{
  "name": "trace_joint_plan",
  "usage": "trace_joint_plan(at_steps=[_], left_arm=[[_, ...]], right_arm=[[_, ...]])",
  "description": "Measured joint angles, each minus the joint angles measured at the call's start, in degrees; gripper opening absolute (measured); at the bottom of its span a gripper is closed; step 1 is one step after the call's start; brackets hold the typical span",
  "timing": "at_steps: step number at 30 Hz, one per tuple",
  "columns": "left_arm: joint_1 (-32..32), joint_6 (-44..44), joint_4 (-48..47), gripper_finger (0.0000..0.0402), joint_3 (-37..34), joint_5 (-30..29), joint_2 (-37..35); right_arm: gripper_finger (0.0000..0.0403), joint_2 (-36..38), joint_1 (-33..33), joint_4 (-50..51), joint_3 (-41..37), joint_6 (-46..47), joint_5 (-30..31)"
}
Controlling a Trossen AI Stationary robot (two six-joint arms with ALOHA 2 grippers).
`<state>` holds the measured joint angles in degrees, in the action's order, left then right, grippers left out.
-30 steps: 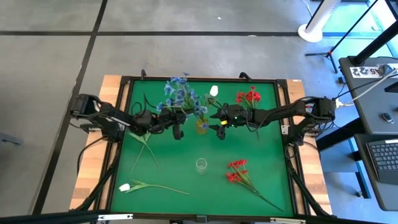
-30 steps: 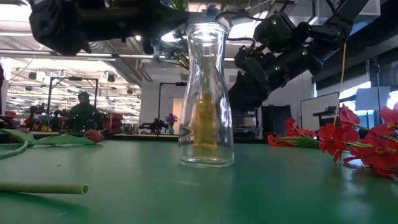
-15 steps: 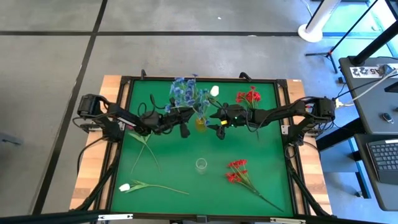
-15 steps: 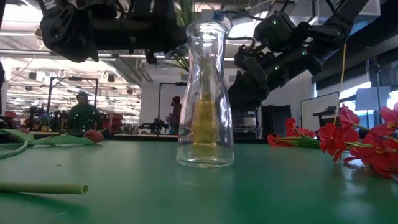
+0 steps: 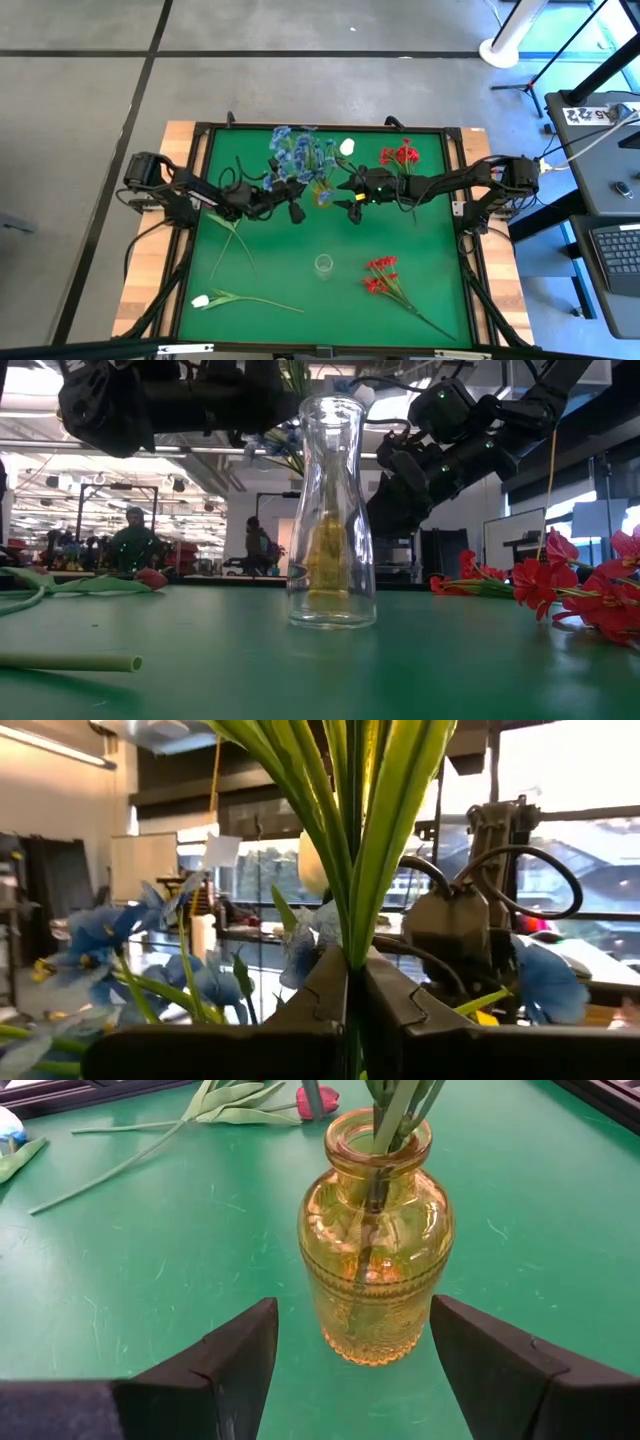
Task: Sort flowers into vase by color
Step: Put the blue flowers into the yellow flower vase
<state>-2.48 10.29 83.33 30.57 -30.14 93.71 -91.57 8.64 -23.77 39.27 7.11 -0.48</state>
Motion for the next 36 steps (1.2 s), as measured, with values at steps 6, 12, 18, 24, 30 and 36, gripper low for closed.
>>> trace_joint_plan(at_steps=[6,12,18,24,30,36], left_arm=[[-1.64,5.26,-0.57,0.0003,1.39,-3.37,0.0],[-1.14,5.78,-1.83,0.0003,1.68,-3.48,0.0],[0.01,4.94,-2.05,0.0004,1.7,-3.35,1.97],[0.39,3.31,-1.13,0.0004,1.7,-3.31,4.81],[0.38,0.61,-1.85,0.0004,1.7,-3.23,6.87],[0.43,0.25,-4.46,0.0013,1.7,-3.26,8.35]], right_arm=[[0.0261,0.0,-0.01,-0.02,0.0,0.0,-0.05],[0.0261,0.0,0.0,-0.13,0.0,0.0,-0.08],[0.0261,0.0,0.0,-0.17,0.0,0.02,-0.1],[0.0261,0.0,0.0,-0.22,0.0,0.04,-0.12],[0.0261,0.0,0.0,-0.22,0.0,0.04,-0.12],[0.0261,0.0,0.0,-0.2,0.0,0.04,-0.12]])
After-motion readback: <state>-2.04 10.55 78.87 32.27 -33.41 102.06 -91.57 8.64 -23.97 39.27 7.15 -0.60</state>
